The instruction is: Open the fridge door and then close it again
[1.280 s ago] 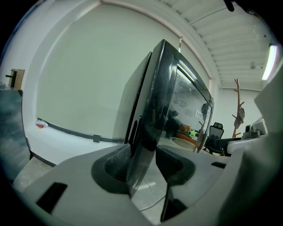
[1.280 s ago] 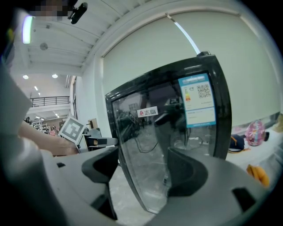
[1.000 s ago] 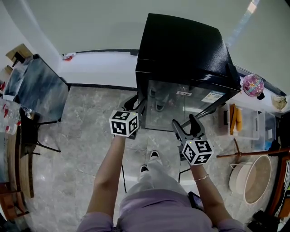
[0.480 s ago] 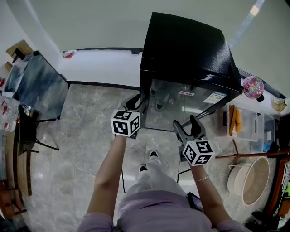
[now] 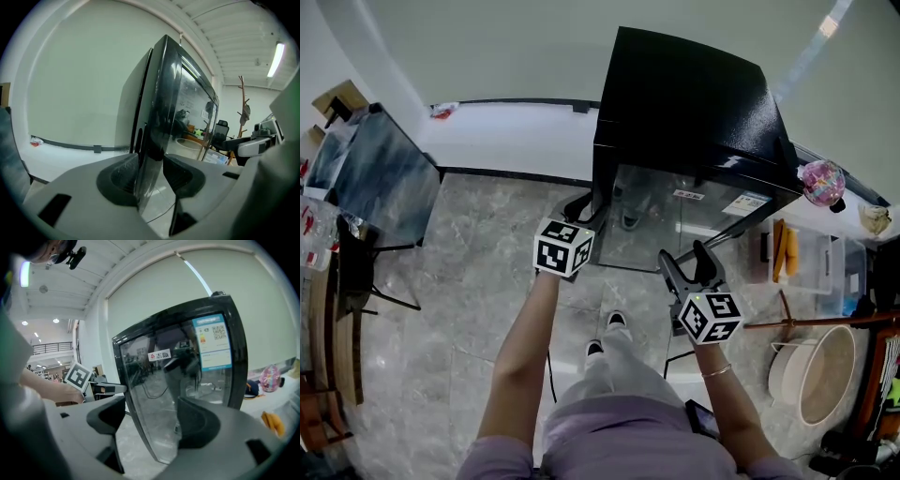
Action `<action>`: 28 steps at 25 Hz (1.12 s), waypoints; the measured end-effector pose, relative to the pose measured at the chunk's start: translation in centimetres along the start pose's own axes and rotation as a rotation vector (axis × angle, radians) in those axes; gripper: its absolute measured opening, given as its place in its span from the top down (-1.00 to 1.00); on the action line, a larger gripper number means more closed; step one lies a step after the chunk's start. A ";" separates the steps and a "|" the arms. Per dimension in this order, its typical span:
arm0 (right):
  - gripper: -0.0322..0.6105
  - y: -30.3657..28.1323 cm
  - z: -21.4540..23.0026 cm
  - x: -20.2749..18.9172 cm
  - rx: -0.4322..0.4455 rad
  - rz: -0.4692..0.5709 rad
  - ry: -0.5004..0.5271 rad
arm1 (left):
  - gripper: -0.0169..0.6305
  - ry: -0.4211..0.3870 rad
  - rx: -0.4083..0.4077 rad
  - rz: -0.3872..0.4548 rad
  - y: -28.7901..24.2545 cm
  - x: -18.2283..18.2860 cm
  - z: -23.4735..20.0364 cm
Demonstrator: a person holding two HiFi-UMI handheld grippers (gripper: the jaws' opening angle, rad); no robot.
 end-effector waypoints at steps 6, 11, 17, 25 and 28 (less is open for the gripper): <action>-0.16 1.0 0.0 -0.2 -0.008 -0.002 -0.003 | 0.49 0.014 0.006 0.005 0.3 -0.1 0.2; -0.16 1.4 0.2 0.2 -0.010 0.008 -0.004 | 0.49 0.019 0.002 0.018 2.1 -1.4 1.7; -0.16 2.3 -2.5 -0.7 0.029 0.017 -0.004 | 0.49 0.044 -0.026 0.030 5.0 -3.7 4.9; -0.16 5.4 -5.2 -2.6 0.074 0.027 0.022 | 0.50 0.004 -0.055 0.019 9.0 -7.6 10.7; -0.16 6.6 -6.0 -2.8 0.093 0.041 0.040 | 0.51 0.011 -0.057 0.034 10.1 -8.7 12.8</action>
Point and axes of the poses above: the fingertips, and each gripper's own axes: y backward along the fingers, z to its right, x out of its top, the point moved 1 cm from there along y, backward along the fingers, and after that the axes turned 11 degrees about -z, right-handed, at the moved point
